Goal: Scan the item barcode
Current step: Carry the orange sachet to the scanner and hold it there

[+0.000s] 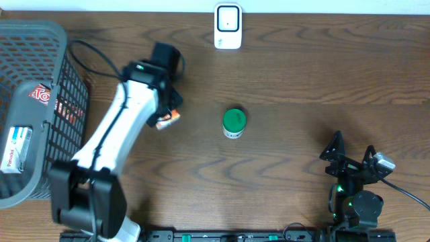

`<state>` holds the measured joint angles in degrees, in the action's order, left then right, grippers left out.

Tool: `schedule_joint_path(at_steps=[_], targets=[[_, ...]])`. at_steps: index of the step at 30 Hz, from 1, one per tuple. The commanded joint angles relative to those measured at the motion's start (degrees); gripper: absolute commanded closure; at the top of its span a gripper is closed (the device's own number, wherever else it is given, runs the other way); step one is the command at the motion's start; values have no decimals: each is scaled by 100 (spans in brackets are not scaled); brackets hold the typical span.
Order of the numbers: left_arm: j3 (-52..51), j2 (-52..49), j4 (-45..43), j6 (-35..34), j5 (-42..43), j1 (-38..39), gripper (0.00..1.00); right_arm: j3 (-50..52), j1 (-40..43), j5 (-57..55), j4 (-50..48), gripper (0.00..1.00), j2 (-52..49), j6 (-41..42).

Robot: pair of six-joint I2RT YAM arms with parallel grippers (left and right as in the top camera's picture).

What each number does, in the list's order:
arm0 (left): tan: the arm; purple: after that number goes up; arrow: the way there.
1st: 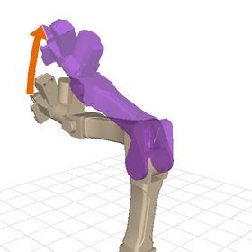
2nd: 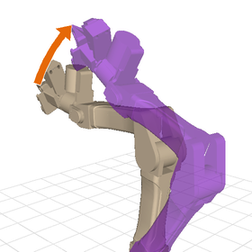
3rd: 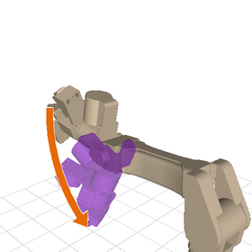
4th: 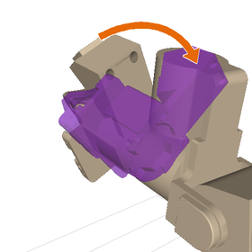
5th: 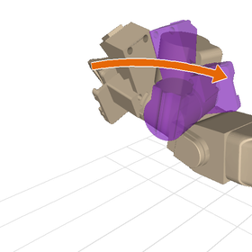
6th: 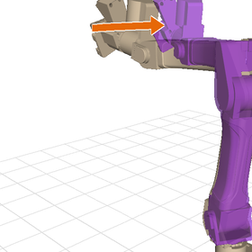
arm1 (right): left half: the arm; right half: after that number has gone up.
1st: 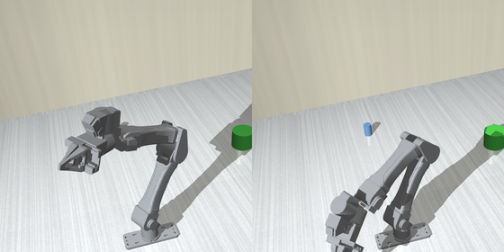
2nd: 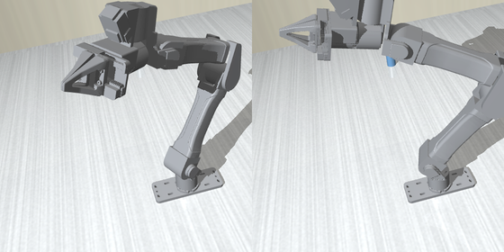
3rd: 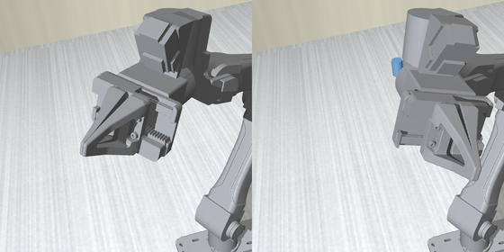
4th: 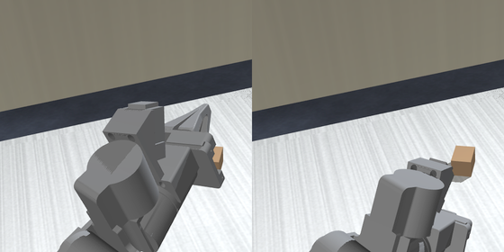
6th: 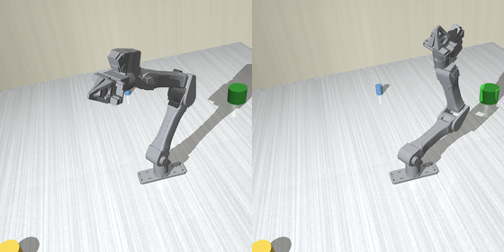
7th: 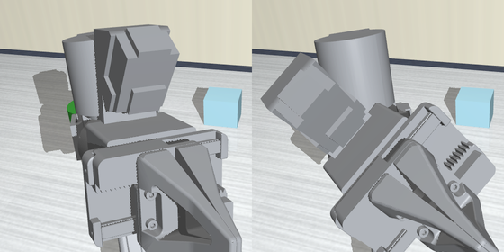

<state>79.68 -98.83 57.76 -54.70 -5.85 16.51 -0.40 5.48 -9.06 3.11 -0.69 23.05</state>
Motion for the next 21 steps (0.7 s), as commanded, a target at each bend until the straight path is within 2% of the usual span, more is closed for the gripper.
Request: schedule_joint_path(at_steps=[1, 7, 9, 14, 18, 21], targets=[[-680, -195, -433, -1021, -273, 197, 38, 9, -44, -52, 11, 1, 37, 50], [-1585, -267, -1071, -2586, -199, 490, 36, 9, -44, -52, 11, 1, 37, 50], [-1781, -267, -1200, -3128, -118, 597, 33, 9, -44, -52, 11, 1, 37, 50], [-2017, -267, -1425, -4293, 35, 824, 11, 9, -44, -52, 11, 1, 37, 50], [-2017, -264, -1692, -4350, 522, 848, 7, 9, -44, -52, 11, 1, 37, 50], [-2015, -205, -1698, -4247, 520, 846, 3, 9, -44, -52, 11, 1, 37, 50]])
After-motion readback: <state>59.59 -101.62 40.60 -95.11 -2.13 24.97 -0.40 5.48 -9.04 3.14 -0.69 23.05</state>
